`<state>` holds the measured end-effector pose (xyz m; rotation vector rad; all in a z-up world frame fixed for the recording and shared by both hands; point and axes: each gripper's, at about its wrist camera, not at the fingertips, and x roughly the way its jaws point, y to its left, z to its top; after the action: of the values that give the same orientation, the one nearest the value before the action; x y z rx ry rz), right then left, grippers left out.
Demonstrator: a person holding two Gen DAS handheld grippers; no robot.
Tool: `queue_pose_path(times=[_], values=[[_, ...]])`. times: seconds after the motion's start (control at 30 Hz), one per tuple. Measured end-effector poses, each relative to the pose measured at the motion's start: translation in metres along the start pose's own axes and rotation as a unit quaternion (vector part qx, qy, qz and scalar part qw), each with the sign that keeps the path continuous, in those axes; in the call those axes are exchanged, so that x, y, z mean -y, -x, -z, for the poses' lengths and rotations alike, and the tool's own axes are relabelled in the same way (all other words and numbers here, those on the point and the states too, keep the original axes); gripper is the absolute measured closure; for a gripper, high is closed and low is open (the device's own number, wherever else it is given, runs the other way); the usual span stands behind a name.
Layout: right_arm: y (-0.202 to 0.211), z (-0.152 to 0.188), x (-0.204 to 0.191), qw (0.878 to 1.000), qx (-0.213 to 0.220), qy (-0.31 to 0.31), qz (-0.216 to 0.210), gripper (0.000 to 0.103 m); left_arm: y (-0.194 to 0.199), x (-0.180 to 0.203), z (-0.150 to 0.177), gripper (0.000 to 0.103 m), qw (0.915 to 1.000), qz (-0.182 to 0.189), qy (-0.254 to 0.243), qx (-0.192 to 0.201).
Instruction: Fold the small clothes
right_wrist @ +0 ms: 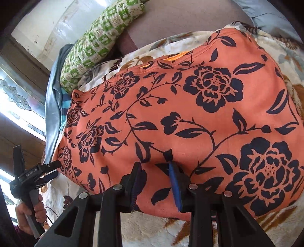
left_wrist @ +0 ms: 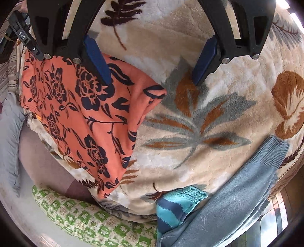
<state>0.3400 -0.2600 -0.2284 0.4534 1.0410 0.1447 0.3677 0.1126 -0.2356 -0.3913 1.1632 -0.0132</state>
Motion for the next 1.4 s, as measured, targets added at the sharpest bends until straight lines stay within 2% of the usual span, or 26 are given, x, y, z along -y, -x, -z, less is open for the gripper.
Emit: queue_pose_path(times=[0.1,0.17,0.3,0.43,0.57,0.8,0.83,0.87,0.93,1.0,1.1,1.17,1.23,1.3,1.33,1.37,1.4], values=[[0.019,0.004,-0.001,0.999,0.036,0.003,-0.021,0.069,0.007,-0.005,0.01,0.015,0.9969,0.067,0.037,-0.02],[0.028,0.005,0.001,0.998,0.052,0.0,-0.029,0.069,0.008,-0.006,0.018,0.015,0.9942,0.09,0.052,-0.029],[0.038,0.011,0.008,0.997,0.067,-0.009,-0.03,0.069,0.008,-0.012,0.028,0.015,0.9907,0.1,0.089,-0.021],[0.038,0.019,0.013,0.998,0.062,-0.008,-0.025,0.069,0.004,-0.012,0.026,0.015,0.9885,0.107,0.107,-0.002],[0.037,0.02,0.018,0.998,0.059,-0.01,-0.024,0.069,-0.013,-0.001,0.009,0.015,0.9877,0.107,0.112,0.02],[0.037,0.005,0.022,0.997,0.066,-0.014,-0.027,0.069,-0.03,0.008,-0.012,0.016,0.9812,0.143,0.12,0.05],[0.036,0.002,0.023,0.997,0.066,-0.015,-0.025,0.069,-0.033,0.012,-0.014,0.027,0.9805,0.149,0.118,0.051],[0.035,0.0,0.024,0.997,0.066,-0.015,-0.023,0.069,-0.037,0.015,-0.015,0.045,0.9806,0.151,0.116,0.045],[0.032,-0.006,0.027,0.997,0.068,-0.019,-0.021,0.069,-0.043,0.019,-0.016,0.056,0.9839,0.13,0.114,0.045],[0.029,-0.012,0.031,0.997,0.067,-0.024,-0.016,0.069,-0.044,0.022,-0.016,0.058,0.9849,0.12,0.113,0.053],[0.022,-0.022,0.038,0.997,0.065,-0.036,-0.015,0.069,-0.047,0.021,-0.017,0.054,0.983,0.125,0.121,0.061],[0.018,-0.029,0.041,0.997,0.065,-0.042,-0.018,0.069,-0.049,0.023,-0.019,0.029,0.9778,0.153,0.127,0.067],[0.015,-0.034,0.042,0.997,0.066,-0.046,-0.021,0.069,-0.048,0.03,-0.02,0.028,0.9803,0.142,0.118,0.07],[0.011,-0.036,0.044,0.996,0.066,-0.047,-0.023,0.069,-0.047,0.033,-0.019,0.036,0.9828,0.127,0.107,0.08],[0.01,-0.036,0.045,0.997,0.065,-0.047,-0.022,0.069,-0.048,0.033,-0.019,0.056,0.9844,0.118,0.102,0.081],[0.009,-0.035,0.046,0.997,0.064,-0.047,-0.022,0.069,-0.049,0.032,-0.02,0.065,0.9847,0.12,0.101,0.077],[0.01,-0.035,0.047,0.996,0.067,-0.047,-0.023,0.069,-0.05,0.028,-0.02,0.066,0.9826,0.13,0.11,0.075]])
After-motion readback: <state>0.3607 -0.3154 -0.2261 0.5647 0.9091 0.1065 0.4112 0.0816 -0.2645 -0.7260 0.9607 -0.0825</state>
